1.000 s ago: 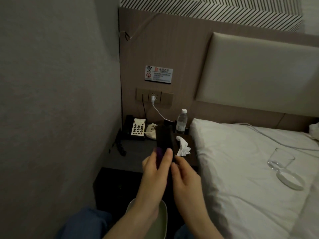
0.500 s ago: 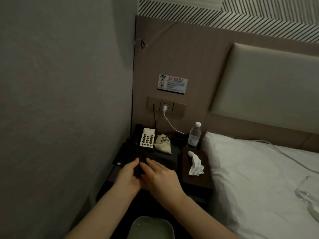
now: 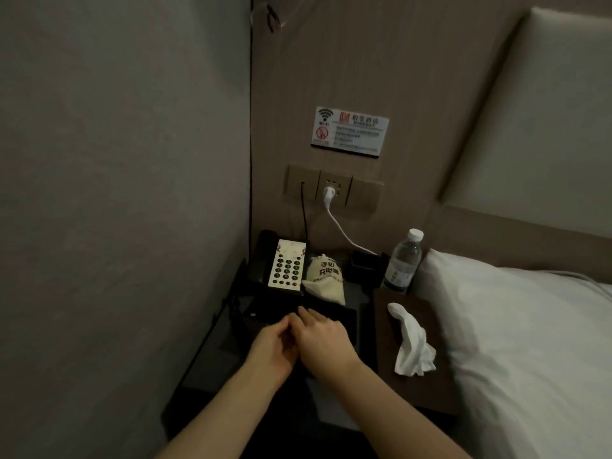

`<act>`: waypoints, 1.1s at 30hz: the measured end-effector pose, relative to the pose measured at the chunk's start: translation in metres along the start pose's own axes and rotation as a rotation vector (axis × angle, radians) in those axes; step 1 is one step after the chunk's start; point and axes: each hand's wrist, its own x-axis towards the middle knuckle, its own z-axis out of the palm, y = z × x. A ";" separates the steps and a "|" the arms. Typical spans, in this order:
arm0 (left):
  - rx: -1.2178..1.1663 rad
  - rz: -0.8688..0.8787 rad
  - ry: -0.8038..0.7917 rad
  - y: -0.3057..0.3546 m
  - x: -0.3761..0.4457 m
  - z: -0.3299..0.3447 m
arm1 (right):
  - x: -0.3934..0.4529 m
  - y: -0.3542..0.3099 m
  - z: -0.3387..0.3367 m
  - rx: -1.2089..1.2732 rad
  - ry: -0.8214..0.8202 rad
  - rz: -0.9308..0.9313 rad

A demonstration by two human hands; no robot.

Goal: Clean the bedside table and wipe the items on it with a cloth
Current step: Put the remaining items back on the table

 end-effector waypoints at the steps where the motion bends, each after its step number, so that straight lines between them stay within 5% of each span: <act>1: -0.005 0.002 0.015 -0.002 0.012 0.001 | 0.006 0.004 0.007 0.001 -0.018 0.001; 15: -0.008 -0.013 0.273 -0.033 0.108 0.004 | 0.027 0.043 0.060 0.047 -0.069 0.050; 23: 0.041 -0.050 0.208 -0.033 0.103 -0.003 | 0.022 0.053 0.076 0.015 -0.039 -0.005; 33: 0.095 0.056 0.316 -0.044 0.114 -0.006 | 0.017 0.049 0.085 -0.032 -0.094 0.024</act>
